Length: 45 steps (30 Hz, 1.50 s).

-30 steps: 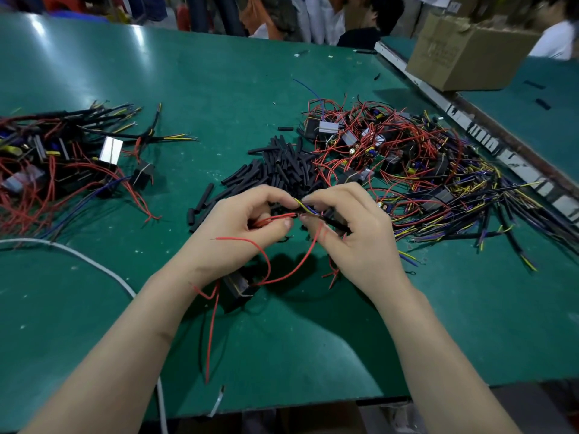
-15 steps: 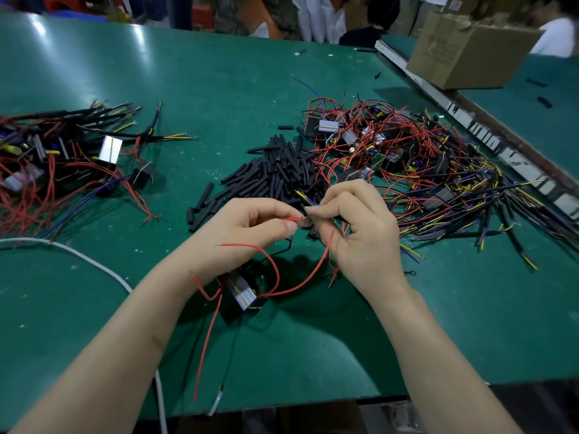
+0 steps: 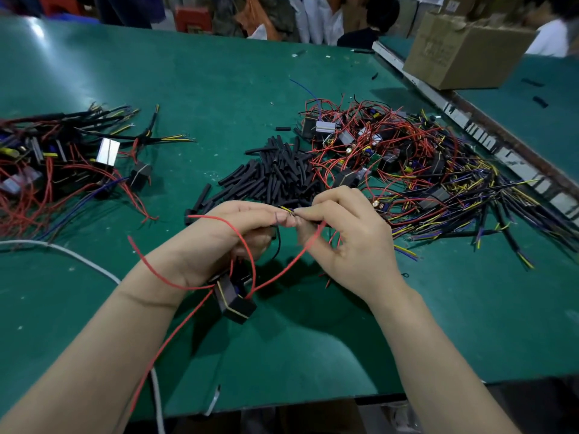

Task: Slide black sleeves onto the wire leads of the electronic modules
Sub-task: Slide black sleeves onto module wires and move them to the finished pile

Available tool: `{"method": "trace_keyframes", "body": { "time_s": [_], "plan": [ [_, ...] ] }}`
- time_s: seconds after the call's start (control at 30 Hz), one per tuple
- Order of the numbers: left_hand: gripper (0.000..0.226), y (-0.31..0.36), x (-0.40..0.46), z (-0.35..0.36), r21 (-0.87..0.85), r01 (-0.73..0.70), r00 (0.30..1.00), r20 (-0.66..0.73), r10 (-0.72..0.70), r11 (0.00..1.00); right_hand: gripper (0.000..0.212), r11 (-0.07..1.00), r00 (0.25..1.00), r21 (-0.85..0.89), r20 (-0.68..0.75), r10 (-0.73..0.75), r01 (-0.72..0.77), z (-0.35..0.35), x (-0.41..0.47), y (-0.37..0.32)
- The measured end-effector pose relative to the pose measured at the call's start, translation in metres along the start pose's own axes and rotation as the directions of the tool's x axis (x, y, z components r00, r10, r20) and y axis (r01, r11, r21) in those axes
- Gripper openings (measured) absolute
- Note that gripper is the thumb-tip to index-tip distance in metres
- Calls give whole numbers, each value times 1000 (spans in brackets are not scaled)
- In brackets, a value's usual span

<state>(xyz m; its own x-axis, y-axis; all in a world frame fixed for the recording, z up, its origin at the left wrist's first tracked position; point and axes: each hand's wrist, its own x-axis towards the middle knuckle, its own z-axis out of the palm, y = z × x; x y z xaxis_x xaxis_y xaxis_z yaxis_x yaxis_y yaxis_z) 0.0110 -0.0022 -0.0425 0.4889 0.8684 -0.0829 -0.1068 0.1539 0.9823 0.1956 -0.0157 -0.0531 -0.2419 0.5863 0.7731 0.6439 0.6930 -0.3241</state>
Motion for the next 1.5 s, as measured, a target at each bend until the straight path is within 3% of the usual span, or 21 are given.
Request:
{"method": "trace_keyframes", "body": {
  "time_s": [0.2, 0.37, 0.53, 0.63, 0.77, 0.9, 1.03, 1.1, 1.3, 1.37, 1.43, 1.5],
  "plan": [
    [20, 0, 1, -3, 106, 14, 999, -41, -10, 994, 19, 999, 999, 31, 39, 3, -4, -1, 1, 3],
    [36, -4, 2, -7, 130, 25, 996, -92, -13, 991, 15, 1000, 997, 20, 74, -17, 15, 0, 0, 7],
    [21, 0, -2, -2, 285, -83, 982, -137, 127, 955, 16, 1000, 992, -4, 129, -13, 13, 0, 0, 8],
    [15, -5, -4, 0, 544, -205, 934, -141, 330, 814, 16, 1000, 995, -25, 103, 8, -5, -1, 0, 8],
    [11, -13, -2, -3, 809, -251, 830, -103, 548, 532, 14, 999, 994, 10, 100, 44, -45, 1, 1, 5],
    [18, -15, 0, -8, 873, -266, 770, -62, 635, 409, 15, 995, 985, 41, 150, 84, -91, 2, 1, 5],
    [15, -14, -1, -8, 859, -264, 804, -55, 592, 438, 14, 984, 976, 81, 164, 144, -159, 1, 1, 2],
    [7, -12, -3, -5, 850, -255, 820, -63, 569, 461, 14, 991, 984, 8, 119, 135, -137, -2, 2, 4],
    [14, -4, -4, 7, 743, -229, 874, -127, 468, 629, 9, 980, 999, -194, -39, 31, -38, -1, 2, -1],
    [18, -4, -6, 0, 743, -181, 869, -186, 458, 645, 9, 958, 978, -252, -188, 90, -136, -10, 4, 13],
    [20, -1, -9, -11, 679, -160, 820, -313, 479, 716, 11, 936, 908, -198, -366, 203, -290, -27, 6, 35],
    [21, 3, -9, -17, 617, -177, 780, -387, 492, 766, 11, 927, 893, -164, -368, 260, -337, -33, 5, 42]
  ]
}}
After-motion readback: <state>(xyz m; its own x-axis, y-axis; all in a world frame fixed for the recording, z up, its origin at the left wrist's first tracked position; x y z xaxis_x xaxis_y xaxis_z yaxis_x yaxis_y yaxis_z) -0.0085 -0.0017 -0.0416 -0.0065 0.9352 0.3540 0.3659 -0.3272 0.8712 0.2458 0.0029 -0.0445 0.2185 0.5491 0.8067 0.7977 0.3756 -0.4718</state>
